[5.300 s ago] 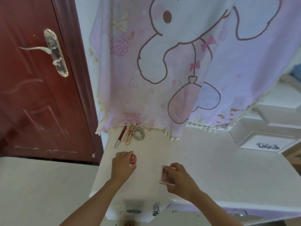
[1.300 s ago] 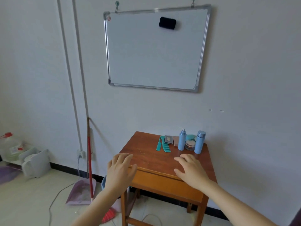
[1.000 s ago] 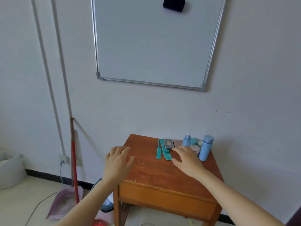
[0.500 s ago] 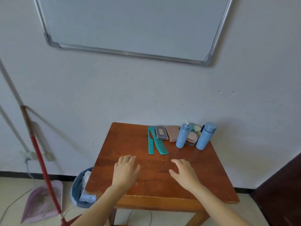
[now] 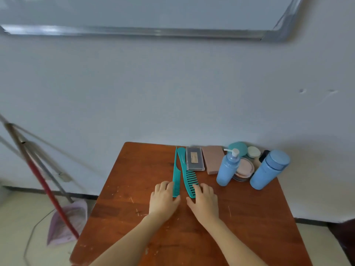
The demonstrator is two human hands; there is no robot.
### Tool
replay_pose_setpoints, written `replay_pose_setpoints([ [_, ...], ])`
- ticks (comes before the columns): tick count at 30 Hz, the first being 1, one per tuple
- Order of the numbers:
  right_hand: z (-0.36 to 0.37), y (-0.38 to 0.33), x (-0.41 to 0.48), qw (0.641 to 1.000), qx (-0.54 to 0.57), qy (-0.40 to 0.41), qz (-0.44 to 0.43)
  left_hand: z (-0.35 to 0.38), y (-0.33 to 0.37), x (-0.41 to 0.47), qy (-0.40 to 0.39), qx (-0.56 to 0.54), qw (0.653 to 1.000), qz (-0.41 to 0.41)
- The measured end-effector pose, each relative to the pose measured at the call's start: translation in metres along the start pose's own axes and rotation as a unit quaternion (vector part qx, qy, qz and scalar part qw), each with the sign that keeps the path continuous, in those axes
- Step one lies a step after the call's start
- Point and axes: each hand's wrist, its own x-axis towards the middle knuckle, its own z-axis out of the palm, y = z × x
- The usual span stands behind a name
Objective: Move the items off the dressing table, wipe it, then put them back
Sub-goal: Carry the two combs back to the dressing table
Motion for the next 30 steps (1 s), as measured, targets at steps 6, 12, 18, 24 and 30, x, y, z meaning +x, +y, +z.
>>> replay_pose_setpoints([
  [6, 0.007, -0.001, 0.009, 0.999, -0.003, 0.034, 0.000, 0.014, 0.005, 0.014, 0.017, 0.042, 0.998, -0.042],
  [12, 0.010, 0.006, 0.015, 0.997, 0.054, 0.056, 0.014, 0.009, 0.010, 0.031, 0.018, 0.046, 0.996, -0.075],
  [18, 0.010, 0.004, 0.016, 0.998, 0.052, 0.013, 0.019, -0.004, -0.006, 0.029, -0.014, -0.039, 0.989, -0.139],
  [24, 0.016, -0.017, 0.006, 0.993, 0.108, -0.012, 0.037, -0.018, -0.027, 0.017, -0.091, -0.005, 0.976, -0.198],
  [30, 0.012, -0.030, 0.011, 0.980, 0.191, -0.020, 0.050, -0.025, -0.035, 0.011, -0.042, 0.010, 0.977, -0.207],
])
